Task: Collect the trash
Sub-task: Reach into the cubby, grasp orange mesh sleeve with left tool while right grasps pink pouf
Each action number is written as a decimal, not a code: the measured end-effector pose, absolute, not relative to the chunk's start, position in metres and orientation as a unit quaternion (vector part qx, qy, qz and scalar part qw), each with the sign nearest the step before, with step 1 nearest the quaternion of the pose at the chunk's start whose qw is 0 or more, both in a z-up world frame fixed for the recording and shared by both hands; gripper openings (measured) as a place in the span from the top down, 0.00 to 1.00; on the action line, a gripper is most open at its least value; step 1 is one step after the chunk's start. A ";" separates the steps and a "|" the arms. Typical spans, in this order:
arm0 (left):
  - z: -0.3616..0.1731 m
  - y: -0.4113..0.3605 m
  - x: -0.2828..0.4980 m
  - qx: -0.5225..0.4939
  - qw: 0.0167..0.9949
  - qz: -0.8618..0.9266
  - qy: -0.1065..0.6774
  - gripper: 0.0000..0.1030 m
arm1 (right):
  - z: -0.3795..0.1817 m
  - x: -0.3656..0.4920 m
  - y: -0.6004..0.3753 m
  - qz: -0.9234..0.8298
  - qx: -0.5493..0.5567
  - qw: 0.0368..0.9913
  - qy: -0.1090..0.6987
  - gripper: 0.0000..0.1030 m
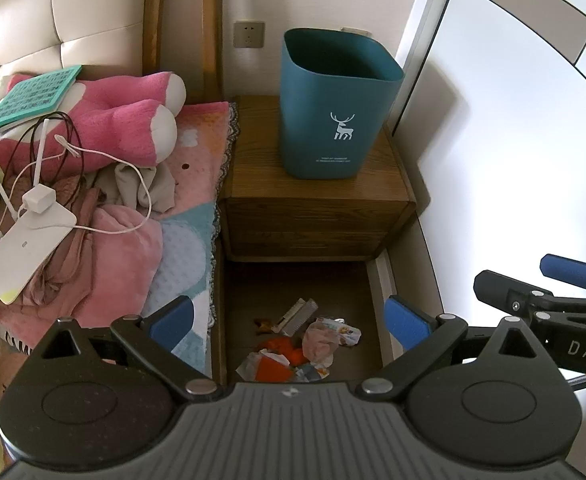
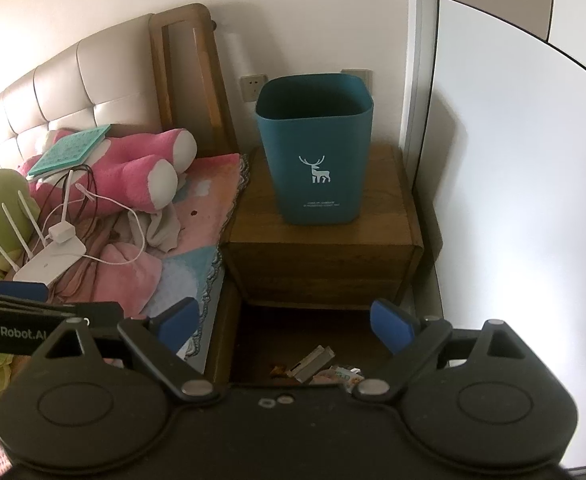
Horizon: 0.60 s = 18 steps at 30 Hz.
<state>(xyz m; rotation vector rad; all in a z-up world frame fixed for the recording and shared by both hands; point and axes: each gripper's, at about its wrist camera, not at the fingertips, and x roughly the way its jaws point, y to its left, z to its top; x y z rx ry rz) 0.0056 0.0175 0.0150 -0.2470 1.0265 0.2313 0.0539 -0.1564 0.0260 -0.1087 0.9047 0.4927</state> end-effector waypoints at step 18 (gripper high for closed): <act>-0.071 0.038 0.026 -0.092 0.853 0.119 0.500 0.01 | -0.067 0.104 -0.173 0.239 -0.048 0.858 0.452 0.10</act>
